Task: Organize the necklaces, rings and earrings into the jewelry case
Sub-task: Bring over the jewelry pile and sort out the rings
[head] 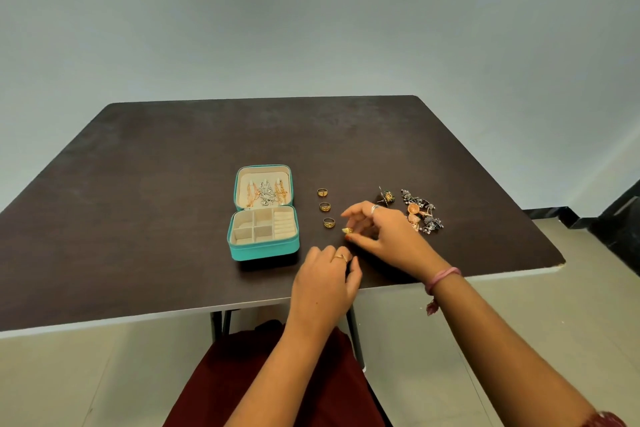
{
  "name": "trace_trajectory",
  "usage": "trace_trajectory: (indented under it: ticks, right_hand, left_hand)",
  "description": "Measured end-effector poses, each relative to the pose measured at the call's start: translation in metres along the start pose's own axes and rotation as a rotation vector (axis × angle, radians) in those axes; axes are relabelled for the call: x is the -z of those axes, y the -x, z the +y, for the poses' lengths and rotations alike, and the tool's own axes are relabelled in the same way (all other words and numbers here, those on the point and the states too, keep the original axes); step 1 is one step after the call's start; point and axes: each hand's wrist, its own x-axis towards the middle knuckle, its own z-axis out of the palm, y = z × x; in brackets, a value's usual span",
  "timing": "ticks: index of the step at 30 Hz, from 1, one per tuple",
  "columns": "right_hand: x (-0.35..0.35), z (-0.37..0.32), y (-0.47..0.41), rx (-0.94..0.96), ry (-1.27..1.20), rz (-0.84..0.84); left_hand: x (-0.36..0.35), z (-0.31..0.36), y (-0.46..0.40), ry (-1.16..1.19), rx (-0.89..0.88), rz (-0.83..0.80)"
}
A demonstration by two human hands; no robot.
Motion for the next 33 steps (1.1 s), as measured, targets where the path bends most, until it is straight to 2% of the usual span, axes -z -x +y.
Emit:
trace_trajectory:
  ticks: [15, 26, 33]
  right_hand:
    - [-0.020, 0.002, 0.002, -0.019, -0.164, 0.042]
    - [-0.020, 0.004, 0.003, 0.024, -0.163, -0.001]
    - [-0.017, 0.004, 0.004, 0.050, -0.140, 0.043]
  left_hand:
    - [0.002, -0.006, 0.003, 0.049, -0.013, -0.007]
    - [0.005, -0.005, 0.002, 0.047, -0.014, -0.032]
    - [0.007, -0.005, 0.003, 0.101, -0.021, -0.045]
